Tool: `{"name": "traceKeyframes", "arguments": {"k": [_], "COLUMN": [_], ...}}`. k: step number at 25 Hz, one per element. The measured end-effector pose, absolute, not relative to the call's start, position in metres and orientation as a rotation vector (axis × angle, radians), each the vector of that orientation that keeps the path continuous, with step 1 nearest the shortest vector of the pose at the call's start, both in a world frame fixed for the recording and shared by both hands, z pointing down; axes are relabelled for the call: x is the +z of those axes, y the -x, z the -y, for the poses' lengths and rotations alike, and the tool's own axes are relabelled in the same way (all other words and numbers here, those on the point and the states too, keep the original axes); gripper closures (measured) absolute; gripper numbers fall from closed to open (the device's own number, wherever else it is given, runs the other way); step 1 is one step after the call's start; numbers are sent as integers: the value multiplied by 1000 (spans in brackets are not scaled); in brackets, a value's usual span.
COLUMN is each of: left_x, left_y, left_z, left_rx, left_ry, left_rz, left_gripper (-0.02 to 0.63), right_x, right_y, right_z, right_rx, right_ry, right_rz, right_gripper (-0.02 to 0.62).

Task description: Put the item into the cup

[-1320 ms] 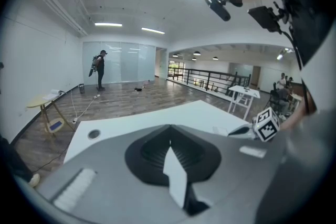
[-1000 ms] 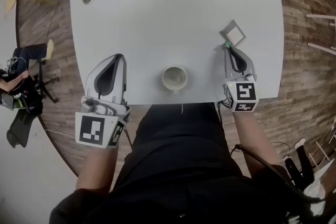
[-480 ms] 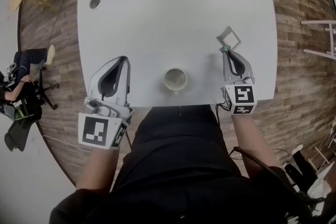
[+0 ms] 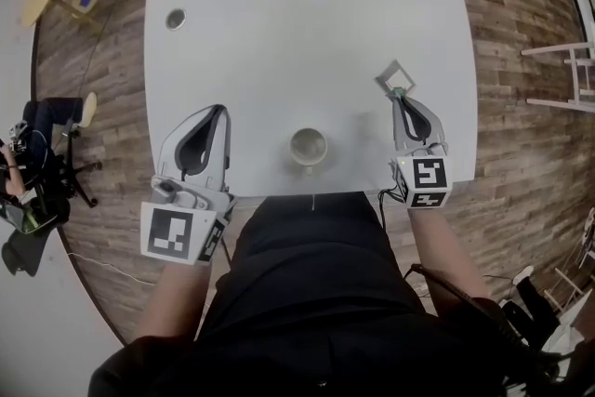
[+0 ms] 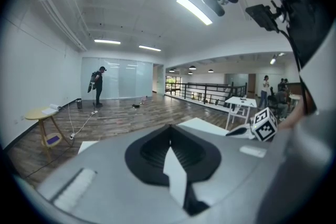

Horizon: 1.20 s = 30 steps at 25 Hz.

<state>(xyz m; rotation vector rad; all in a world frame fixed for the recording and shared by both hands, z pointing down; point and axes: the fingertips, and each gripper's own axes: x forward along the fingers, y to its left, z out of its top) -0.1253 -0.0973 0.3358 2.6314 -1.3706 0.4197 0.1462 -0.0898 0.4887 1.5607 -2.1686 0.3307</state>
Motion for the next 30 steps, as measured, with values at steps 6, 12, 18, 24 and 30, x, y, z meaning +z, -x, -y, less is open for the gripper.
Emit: {"name": "traceKeyframes", "arguments": {"k": [6,12,18,24,30], "left_x": [327,321,319,311,301], "left_y": [127,130,139,137,138], "left_z": [104,103,99,98,98], "left_rx": [381,352,339,301,270], "left_ry": [-2659,-2681,-2691,-2721,-2749], "left_rz": [1375,1384,1394,1386,1387], "left_gripper": [607,607,607,607,607], "right_x": [473,458,445,429,417], "right_y": [-147,-149,-148,-144,-143], "right_z": [96,95,97,96,95], "right_rx": [296,247,208,160,133], "right_ry": [-1578,-1593,-1618,-1627,-1641], "right_rz": [2171,2185,2194,2219,2218], "right_gripper": [577,577,577,577,577]}}
